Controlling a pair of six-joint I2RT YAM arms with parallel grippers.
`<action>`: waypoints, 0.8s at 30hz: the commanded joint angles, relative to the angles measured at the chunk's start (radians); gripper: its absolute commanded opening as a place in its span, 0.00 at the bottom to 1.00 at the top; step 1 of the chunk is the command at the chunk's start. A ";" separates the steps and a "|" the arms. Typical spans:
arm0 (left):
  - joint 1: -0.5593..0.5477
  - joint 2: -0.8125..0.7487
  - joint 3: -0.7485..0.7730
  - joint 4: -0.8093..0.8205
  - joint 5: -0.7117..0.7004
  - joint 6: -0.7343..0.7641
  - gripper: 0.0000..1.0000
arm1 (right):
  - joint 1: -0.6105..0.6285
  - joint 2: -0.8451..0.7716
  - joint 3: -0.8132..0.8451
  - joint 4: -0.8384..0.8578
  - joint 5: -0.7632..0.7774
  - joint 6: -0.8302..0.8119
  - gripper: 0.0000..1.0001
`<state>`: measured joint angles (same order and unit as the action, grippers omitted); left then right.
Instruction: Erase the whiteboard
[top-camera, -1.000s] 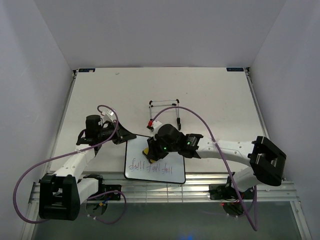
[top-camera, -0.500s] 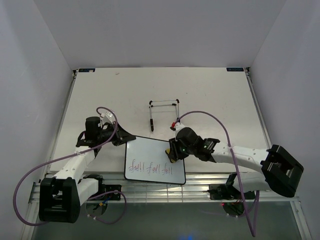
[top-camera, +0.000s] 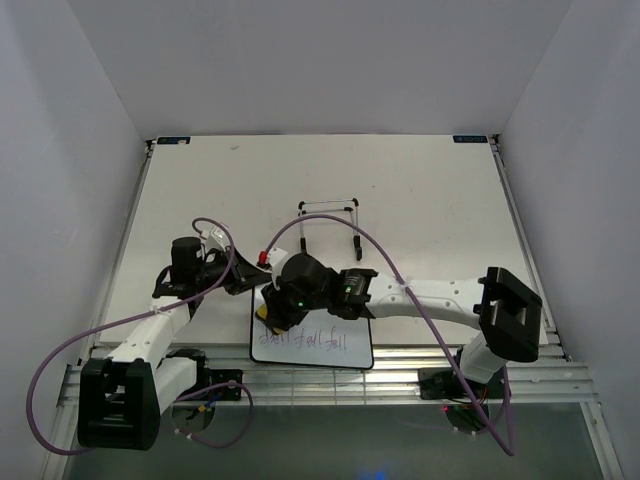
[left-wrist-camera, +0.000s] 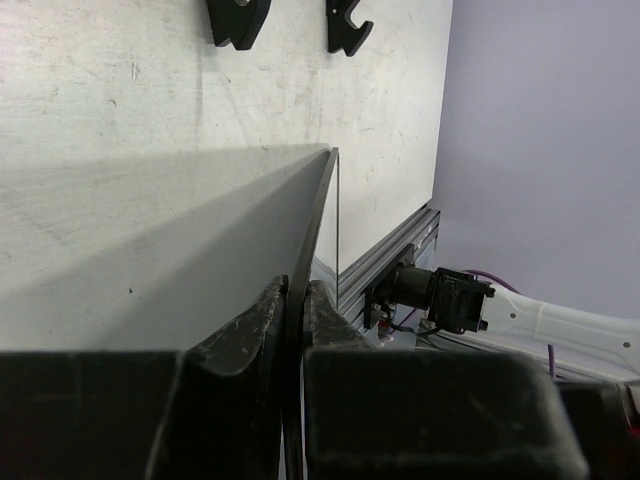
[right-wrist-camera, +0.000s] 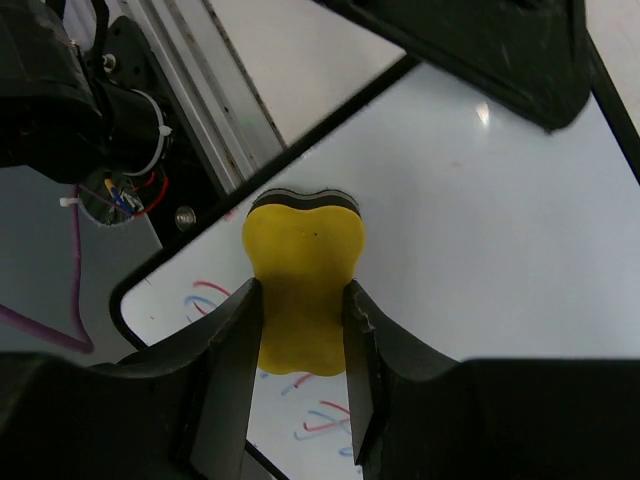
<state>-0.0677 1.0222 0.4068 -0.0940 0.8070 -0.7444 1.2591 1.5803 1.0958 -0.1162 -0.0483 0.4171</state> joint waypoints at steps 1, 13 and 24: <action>-0.003 -0.030 -0.014 0.016 -0.089 0.030 0.00 | 0.037 0.058 0.093 -0.065 0.019 -0.054 0.32; -0.003 -0.024 0.009 -0.010 -0.101 0.040 0.00 | 0.167 0.124 0.155 -0.278 0.206 -0.081 0.31; -0.001 -0.013 0.021 -0.023 -0.106 0.051 0.00 | 0.258 0.080 0.139 -0.320 0.203 -0.075 0.32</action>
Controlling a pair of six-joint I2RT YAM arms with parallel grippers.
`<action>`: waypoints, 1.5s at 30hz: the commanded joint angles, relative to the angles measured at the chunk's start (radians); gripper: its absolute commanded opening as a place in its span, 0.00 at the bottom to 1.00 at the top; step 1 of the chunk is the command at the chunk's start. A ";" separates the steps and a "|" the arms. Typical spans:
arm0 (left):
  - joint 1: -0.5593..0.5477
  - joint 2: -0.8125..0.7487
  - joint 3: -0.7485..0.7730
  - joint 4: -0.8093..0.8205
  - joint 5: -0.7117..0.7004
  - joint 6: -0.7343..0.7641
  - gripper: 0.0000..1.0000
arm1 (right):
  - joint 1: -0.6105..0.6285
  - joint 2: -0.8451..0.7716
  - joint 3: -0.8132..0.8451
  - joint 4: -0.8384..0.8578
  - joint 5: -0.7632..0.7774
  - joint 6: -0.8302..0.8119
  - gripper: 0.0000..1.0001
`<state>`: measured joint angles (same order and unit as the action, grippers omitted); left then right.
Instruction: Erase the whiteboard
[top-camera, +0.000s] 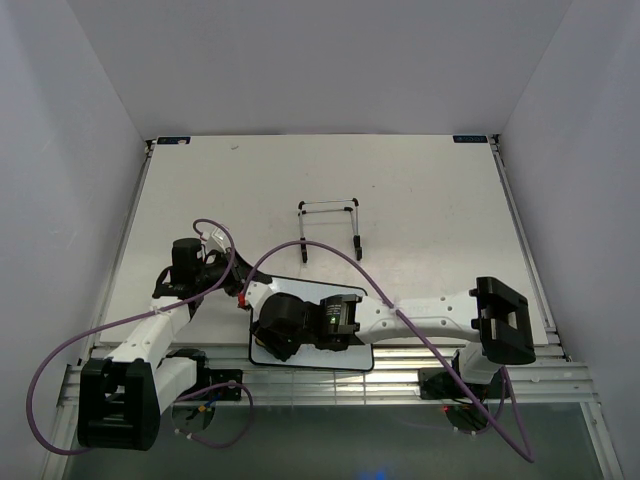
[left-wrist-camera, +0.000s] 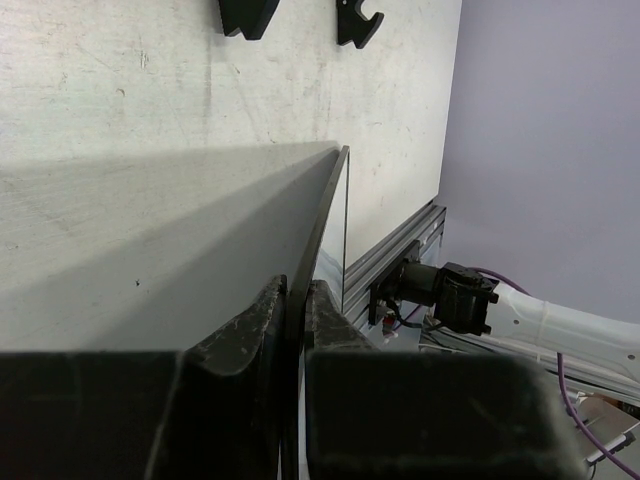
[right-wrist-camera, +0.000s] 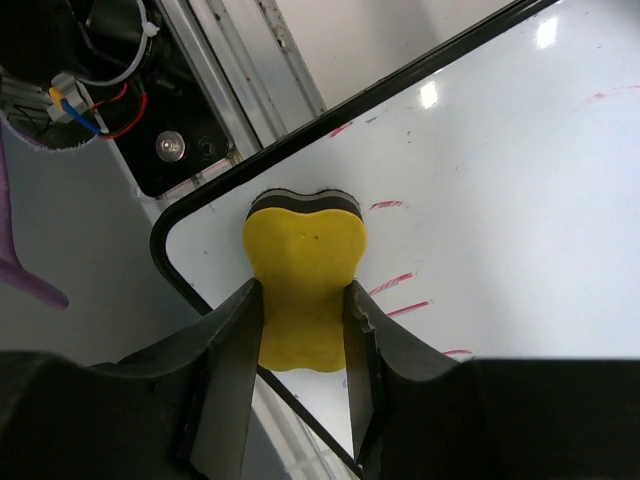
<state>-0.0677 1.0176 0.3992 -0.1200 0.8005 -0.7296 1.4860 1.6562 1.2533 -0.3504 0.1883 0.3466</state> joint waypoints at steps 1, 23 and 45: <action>-0.001 -0.010 0.030 0.003 -0.099 0.036 0.00 | 0.033 0.005 -0.012 -0.079 -0.035 -0.009 0.32; -0.003 -0.045 0.004 -0.006 -0.109 0.019 0.00 | -0.128 0.166 0.213 -0.107 0.066 -0.136 0.33; -0.003 -0.031 0.012 -0.007 -0.127 0.019 0.00 | -0.010 0.178 0.273 -0.331 0.004 -0.189 0.32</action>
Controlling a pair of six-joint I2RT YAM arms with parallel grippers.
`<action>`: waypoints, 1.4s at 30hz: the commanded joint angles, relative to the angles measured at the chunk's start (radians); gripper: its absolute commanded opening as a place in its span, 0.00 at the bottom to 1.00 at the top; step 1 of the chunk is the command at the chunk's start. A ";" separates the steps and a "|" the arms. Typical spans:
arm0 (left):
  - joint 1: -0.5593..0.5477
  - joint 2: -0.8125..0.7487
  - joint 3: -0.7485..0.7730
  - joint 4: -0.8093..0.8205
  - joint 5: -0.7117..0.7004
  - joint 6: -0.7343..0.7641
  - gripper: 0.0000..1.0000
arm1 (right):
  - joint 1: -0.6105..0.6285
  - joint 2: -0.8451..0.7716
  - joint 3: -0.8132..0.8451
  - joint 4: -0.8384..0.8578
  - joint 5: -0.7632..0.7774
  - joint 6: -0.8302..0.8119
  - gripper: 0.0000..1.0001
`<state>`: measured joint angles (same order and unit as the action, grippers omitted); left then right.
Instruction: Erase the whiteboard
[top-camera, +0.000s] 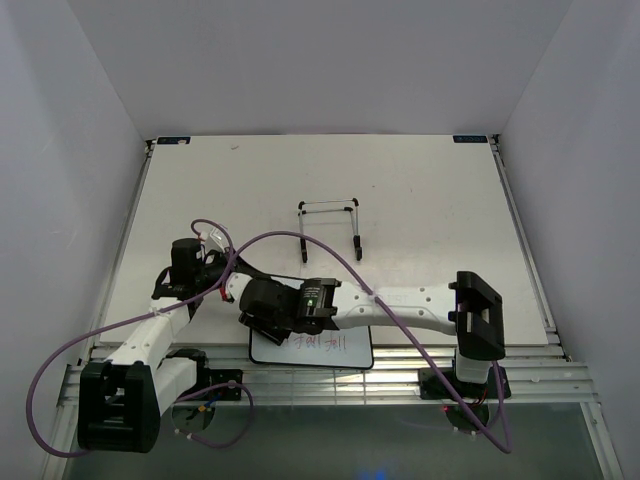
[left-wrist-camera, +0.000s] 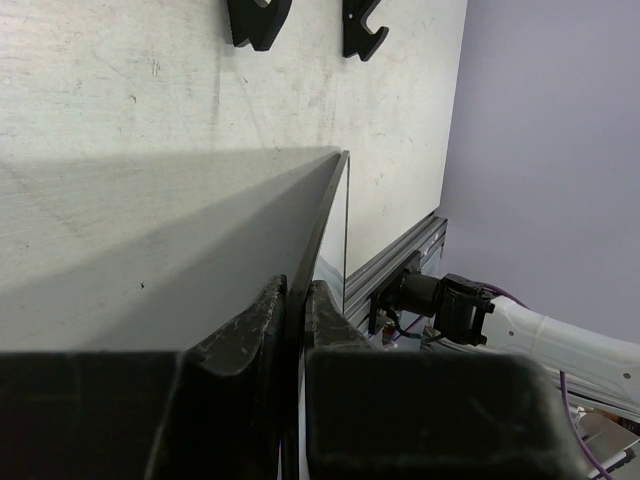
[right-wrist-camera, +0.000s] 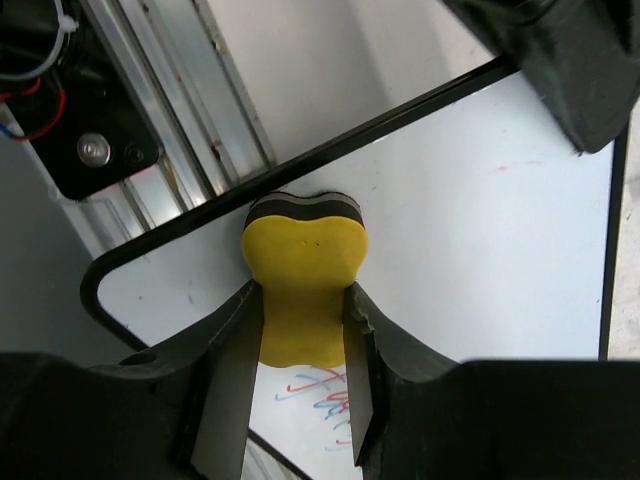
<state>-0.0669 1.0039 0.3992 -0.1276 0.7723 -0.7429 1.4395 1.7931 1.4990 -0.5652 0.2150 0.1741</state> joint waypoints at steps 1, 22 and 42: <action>-0.002 -0.016 0.013 0.002 -0.099 0.033 0.00 | 0.042 0.046 0.050 -0.136 -0.017 -0.021 0.32; -0.004 -0.034 0.000 -0.001 -0.088 0.027 0.00 | 0.018 0.224 0.308 -0.262 0.112 -0.077 0.33; -0.002 -0.034 0.001 0.006 -0.088 0.025 0.00 | -0.028 0.232 0.305 -0.239 0.046 -0.088 0.32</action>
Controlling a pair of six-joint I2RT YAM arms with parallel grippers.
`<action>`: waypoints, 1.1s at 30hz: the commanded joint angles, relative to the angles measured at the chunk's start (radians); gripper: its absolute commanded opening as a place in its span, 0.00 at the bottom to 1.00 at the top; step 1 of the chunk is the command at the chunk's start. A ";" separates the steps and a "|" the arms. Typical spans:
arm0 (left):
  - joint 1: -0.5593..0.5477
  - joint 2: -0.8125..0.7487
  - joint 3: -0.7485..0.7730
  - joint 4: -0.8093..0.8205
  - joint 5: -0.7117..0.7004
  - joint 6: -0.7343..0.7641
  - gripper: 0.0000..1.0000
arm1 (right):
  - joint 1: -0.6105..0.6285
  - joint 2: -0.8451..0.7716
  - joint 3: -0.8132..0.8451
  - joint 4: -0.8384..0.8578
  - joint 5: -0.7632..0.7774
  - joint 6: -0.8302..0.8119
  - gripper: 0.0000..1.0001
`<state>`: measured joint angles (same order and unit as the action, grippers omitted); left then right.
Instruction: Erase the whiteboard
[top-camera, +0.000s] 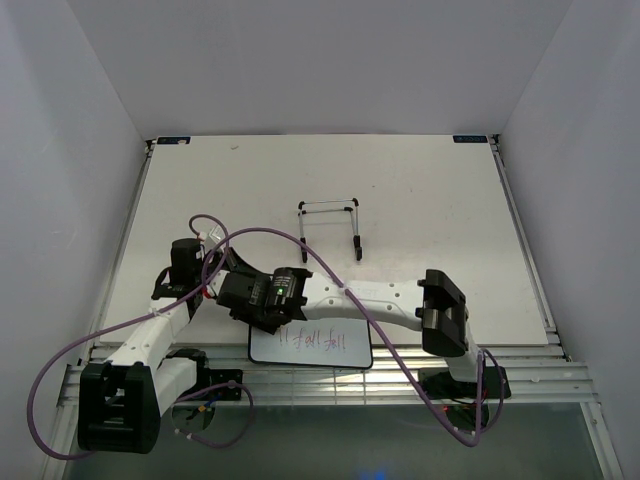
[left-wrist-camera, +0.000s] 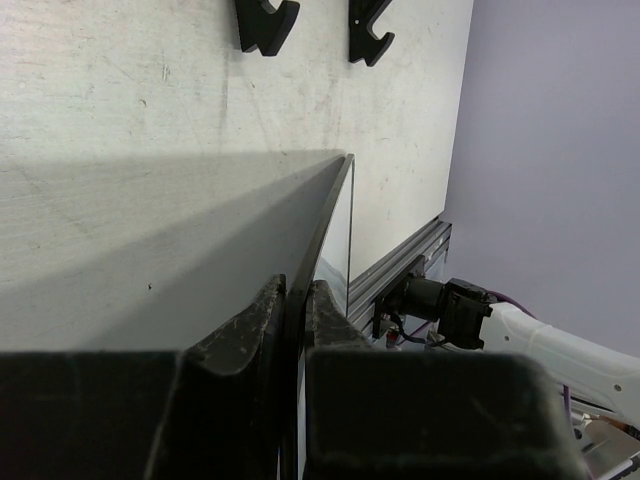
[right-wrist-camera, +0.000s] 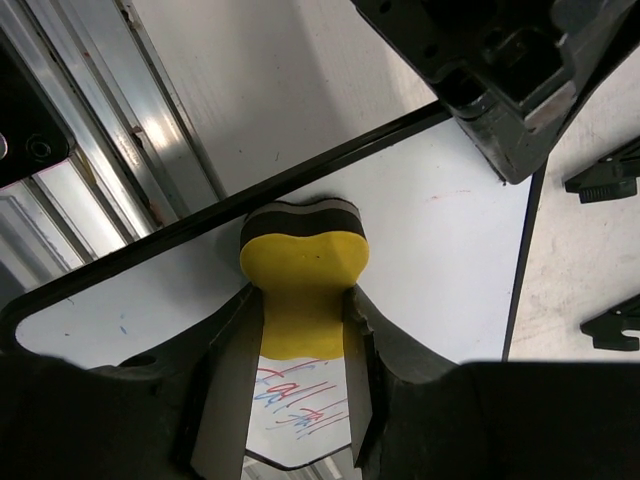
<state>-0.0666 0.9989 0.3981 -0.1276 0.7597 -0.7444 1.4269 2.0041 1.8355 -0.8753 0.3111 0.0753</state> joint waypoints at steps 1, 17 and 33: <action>-0.002 -0.023 0.004 0.008 -0.076 0.028 0.00 | -0.016 -0.022 -0.065 0.100 -0.078 0.015 0.32; -0.002 -0.029 0.007 0.031 -0.080 0.005 0.00 | -0.059 -0.356 -0.660 0.452 -0.123 0.254 0.32; -0.004 -0.106 -0.073 0.068 -0.123 -0.050 0.00 | -0.074 -0.504 -0.860 0.456 -0.131 0.615 0.31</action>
<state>-0.0677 0.9176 0.3374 -0.0956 0.7471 -0.8036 1.3159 1.4521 0.9363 -0.4046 0.2405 0.6212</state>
